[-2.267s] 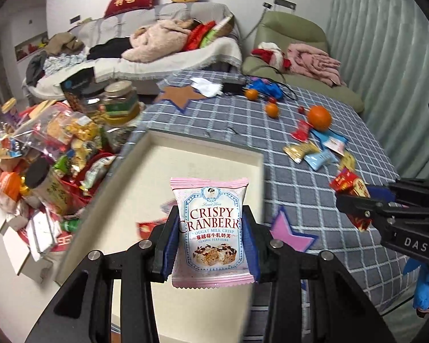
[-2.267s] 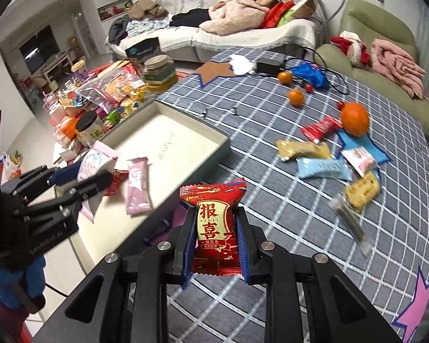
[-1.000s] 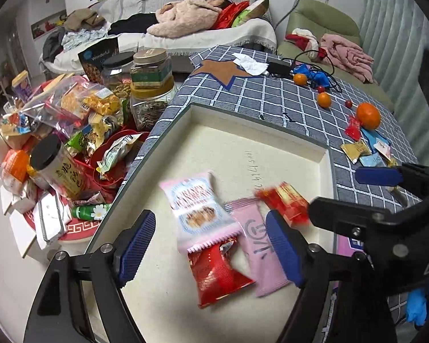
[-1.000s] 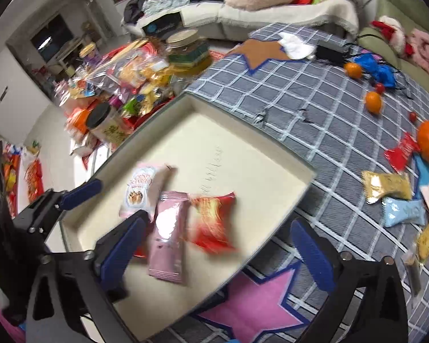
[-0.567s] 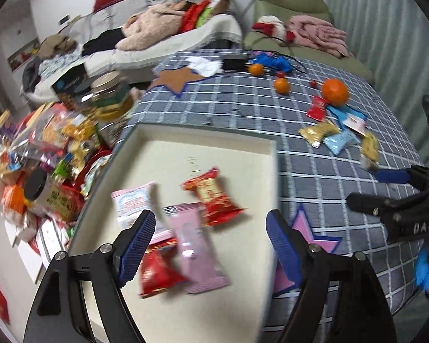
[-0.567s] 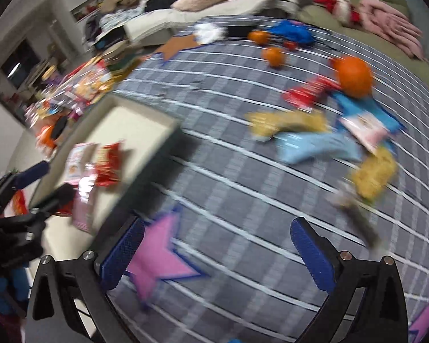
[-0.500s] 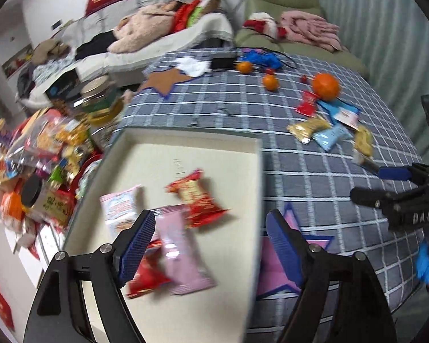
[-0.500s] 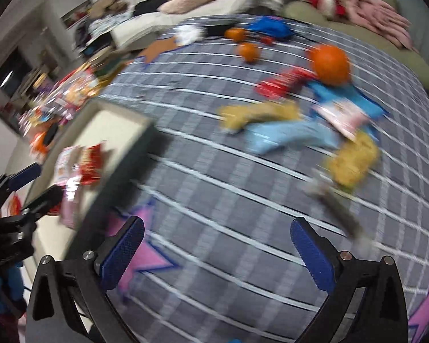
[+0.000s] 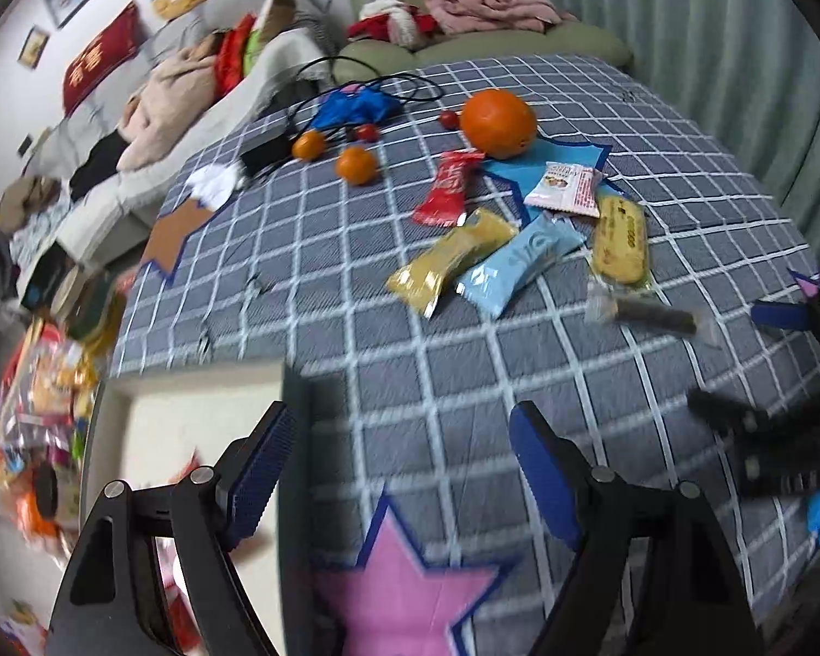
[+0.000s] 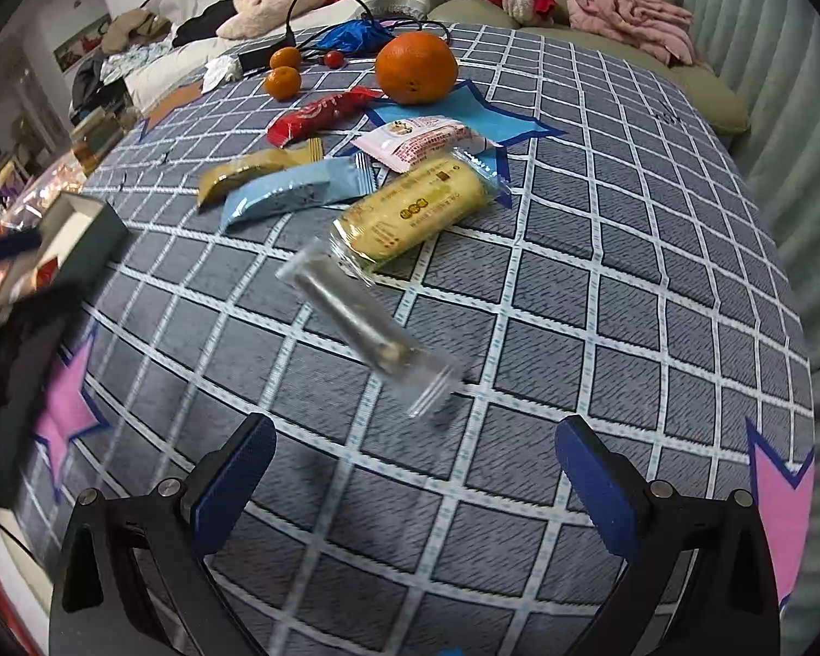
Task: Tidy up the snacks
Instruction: 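Move both open tools back over the snacks on the tablecloth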
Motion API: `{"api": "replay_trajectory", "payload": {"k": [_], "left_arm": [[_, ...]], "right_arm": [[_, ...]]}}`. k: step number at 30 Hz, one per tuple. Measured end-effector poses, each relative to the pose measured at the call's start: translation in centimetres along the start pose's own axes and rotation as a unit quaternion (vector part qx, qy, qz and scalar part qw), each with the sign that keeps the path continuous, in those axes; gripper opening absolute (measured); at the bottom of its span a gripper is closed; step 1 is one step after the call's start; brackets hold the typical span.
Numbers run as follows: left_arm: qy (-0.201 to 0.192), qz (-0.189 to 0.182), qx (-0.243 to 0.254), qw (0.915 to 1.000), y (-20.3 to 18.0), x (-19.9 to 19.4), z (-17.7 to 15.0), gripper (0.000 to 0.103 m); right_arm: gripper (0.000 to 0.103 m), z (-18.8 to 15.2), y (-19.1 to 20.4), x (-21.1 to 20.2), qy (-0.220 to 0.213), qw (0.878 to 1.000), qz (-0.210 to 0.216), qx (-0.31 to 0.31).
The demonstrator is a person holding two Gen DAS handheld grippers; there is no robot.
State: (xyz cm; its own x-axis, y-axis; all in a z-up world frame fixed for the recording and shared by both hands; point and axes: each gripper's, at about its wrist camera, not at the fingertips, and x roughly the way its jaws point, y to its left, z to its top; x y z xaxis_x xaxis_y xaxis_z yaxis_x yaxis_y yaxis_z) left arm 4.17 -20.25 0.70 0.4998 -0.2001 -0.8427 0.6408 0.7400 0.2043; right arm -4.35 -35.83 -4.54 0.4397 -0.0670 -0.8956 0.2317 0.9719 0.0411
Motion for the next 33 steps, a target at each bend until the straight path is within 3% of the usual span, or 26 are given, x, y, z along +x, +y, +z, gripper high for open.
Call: {"api": "replay_trajectory", "payload": {"k": [10, 20, 22, 25, 26, 27, 28, 29, 30, 33], "left_arm": [[0.019, 0.004, 0.014, 0.9997, -1.3, 7.1, 5.1, 0.083], [0.018, -0.045, -0.019, 0.9986, 0.0, 10.5, 7.8, 0.086], [0.012, -0.054, -0.018, 0.9983, -0.1, 10.9, 8.2, 0.086], [0.017, -0.068, -0.028, 0.9971, -0.1, 11.3, 8.3, 0.085], [0.020, -0.079, -0.039, 0.9959, 0.1, 11.4, 8.3, 0.082], [0.022, -0.094, -0.048, 0.9942, 0.2, 11.3, 8.2, 0.071], [0.019, -0.092, -0.050, 0.9943, 0.1, 11.0, 8.1, 0.053], [0.015, -0.088, -0.046, 0.9949, -0.1, 10.5, 7.9, 0.042], [0.017, -0.091, -0.044, 0.9948, -0.2, 10.2, 7.7, 0.027], [0.021, -0.066, -0.044, 0.9966, -0.8, 8.9, 6.1, 0.026]], "right_arm": [[0.103, 1.2, 0.5, 1.7, -0.005, 0.999, 0.003, -0.049], [0.103, 3.8, 1.2, 3.3, -0.007, 0.997, 0.024, -0.077], [0.096, 3.9, 1.2, 3.2, -0.010, 0.997, 0.021, -0.074], [0.070, 4.0, 1.2, 2.6, -0.017, 0.997, 0.022, -0.071], [0.060, 4.0, 1.1, 2.4, -0.018, 0.997, 0.026, -0.071], [0.052, 4.0, 1.1, 2.3, -0.017, 0.997, 0.027, -0.071], [0.047, 4.0, 1.1, 2.2, -0.018, 0.997, 0.029, -0.070], [0.036, 3.9, 1.1, 2.1, -0.019, 0.997, 0.031, -0.068], [0.032, 3.9, 1.0, 2.0, -0.019, 0.997, 0.033, -0.066], [0.032, 3.1, 0.7, 1.6, -0.019, 0.998, 0.040, -0.049]]}}
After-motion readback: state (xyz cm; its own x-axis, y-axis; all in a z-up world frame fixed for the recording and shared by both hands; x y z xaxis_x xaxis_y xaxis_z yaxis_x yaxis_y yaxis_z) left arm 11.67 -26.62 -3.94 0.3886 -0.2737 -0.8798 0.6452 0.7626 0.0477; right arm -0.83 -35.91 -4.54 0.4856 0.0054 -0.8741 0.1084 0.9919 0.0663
